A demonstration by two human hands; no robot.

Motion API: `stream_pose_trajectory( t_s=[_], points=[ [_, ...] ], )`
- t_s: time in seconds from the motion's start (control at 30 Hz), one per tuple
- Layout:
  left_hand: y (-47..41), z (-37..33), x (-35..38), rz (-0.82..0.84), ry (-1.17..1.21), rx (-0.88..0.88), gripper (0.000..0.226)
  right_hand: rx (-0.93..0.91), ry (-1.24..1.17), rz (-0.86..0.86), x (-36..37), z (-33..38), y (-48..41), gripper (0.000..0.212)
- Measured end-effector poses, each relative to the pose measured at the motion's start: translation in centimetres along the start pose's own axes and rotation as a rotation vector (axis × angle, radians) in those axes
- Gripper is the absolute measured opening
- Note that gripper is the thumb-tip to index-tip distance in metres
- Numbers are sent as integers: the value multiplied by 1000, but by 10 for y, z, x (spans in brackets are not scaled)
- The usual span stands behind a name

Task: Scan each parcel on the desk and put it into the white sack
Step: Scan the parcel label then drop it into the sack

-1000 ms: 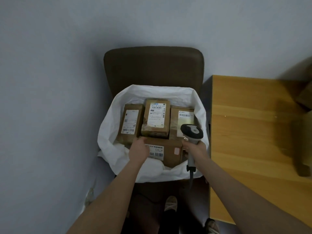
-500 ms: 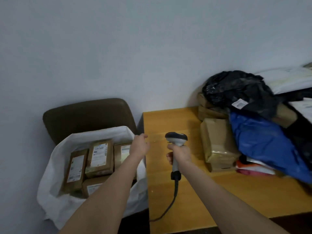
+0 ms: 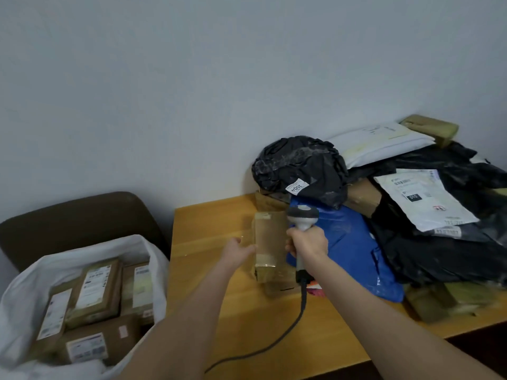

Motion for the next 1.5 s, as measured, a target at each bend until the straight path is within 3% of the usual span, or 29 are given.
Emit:
stream_pose_trajectory(
  t_s=[0.23,0.37,0.53,0.7,0.83,0.97,1.03,1.27,1.4,1.5],
  points=[
    [1,45,59,177,246,-340,111,55,-38,65,22,5,-23,18],
    [-3,55,75,197,383,-408,102,90,-35,70,28,-9,-27,15],
    [-14,59,43,147,407,-333,46,87,5,44,36,-11,-29,26],
    [-33,36,12,68,274,-88,70,43,92,36,53,-12,-16,27],
    [-39,36,3,17,147,95,67,82,27,49,67,-16,-9,25],
    [-39,69,-5,4,264,-96,36,202,-94,76,88,-32,-1,32],
    [-36,82,-9,22,324,-209,53,246,-125,86,97,-43,4,30],
    [-44,87,-19,61,262,-74,89,378,-222,89,120,-73,14,41],
    [-48,93,-43,1,271,37,77,380,-211,127,141,-79,18,35],
    [-52,103,-64,-54,302,-12,60,388,-215,206,162,-80,28,23]
  ],
)
Point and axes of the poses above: each hand's wrist, its own y-axis away from the middle knuckle, its own x-axis out of the palm, z = x × y, the point moved 10 cm from there along -y, towards the middle knuckle, and after that the axes turned 9 degrees about -z, right-handed, at the moved point
